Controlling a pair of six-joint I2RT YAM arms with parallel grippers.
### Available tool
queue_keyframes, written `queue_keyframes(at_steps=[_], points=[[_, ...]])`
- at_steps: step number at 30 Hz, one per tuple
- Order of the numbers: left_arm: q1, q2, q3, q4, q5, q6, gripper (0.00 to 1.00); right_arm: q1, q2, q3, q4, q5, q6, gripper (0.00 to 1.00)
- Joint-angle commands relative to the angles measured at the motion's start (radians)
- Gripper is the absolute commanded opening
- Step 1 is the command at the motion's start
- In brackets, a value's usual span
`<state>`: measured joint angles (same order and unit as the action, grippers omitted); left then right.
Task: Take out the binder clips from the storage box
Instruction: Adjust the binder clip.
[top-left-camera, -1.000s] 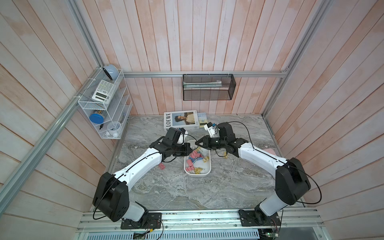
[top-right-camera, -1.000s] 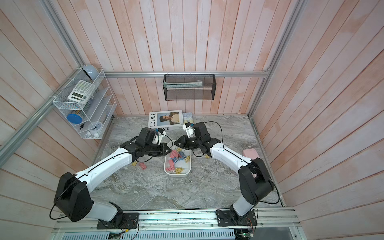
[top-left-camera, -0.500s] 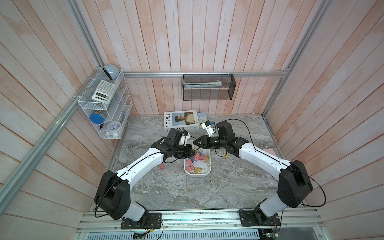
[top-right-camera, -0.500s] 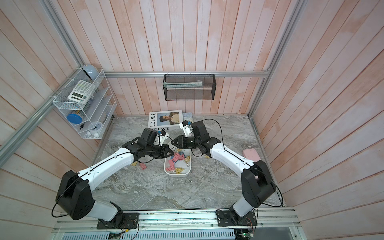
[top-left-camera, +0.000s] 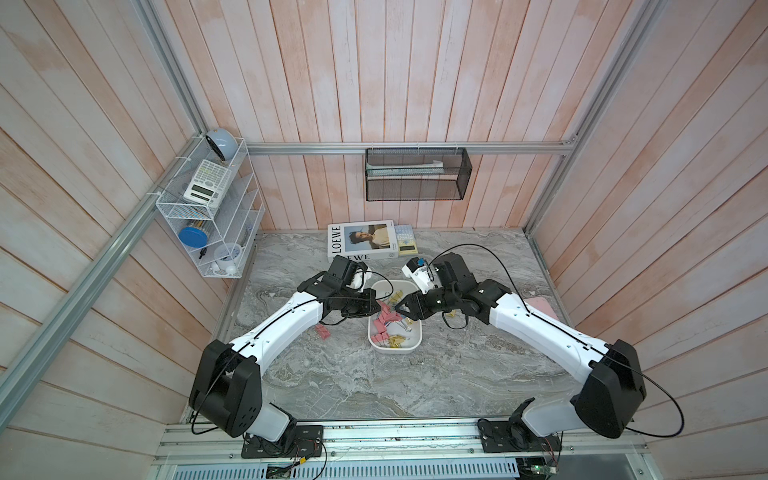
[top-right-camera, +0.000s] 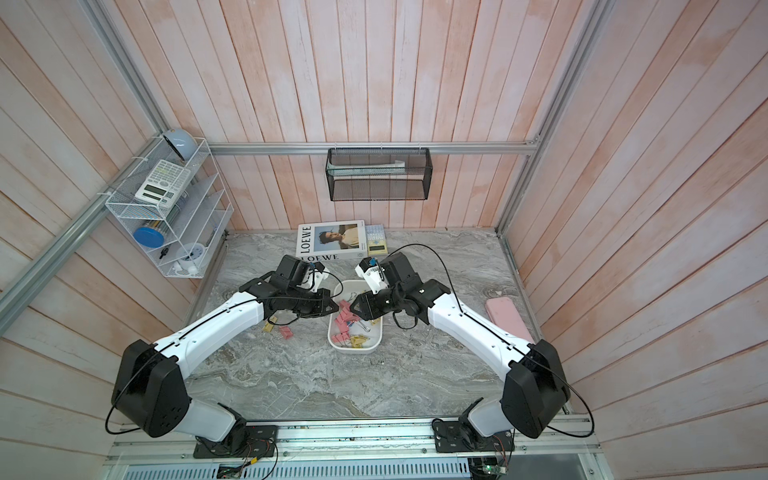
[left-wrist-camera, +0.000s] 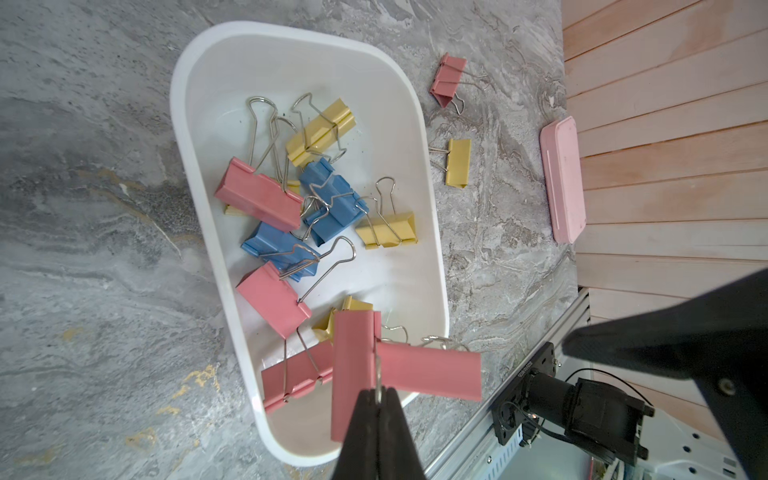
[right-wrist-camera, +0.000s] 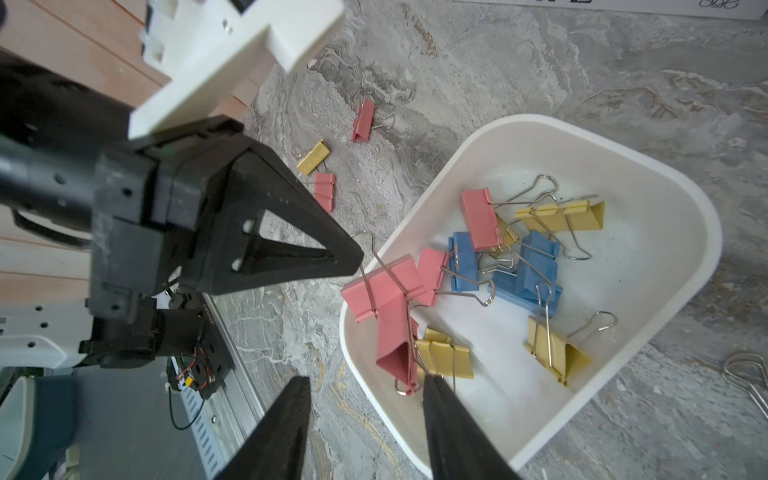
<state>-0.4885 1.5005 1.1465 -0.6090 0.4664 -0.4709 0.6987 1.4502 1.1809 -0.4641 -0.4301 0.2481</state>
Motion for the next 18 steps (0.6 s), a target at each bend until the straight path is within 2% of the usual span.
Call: queue_keyframes(at_steps=[1,6,18], points=[[0.004,0.008,0.036,-0.022,0.001,0.030,0.00,0.029,0.006,0.031,-0.096,0.059,-0.089,0.50],[0.004,0.011,0.040,-0.046,0.020,0.050,0.00,0.061,0.039,0.061,-0.134,0.100,-0.131,0.56],[0.005,0.009,0.051,-0.071,0.038,0.071,0.00,0.091,0.151,0.156,-0.172,0.101,-0.190,0.53]])
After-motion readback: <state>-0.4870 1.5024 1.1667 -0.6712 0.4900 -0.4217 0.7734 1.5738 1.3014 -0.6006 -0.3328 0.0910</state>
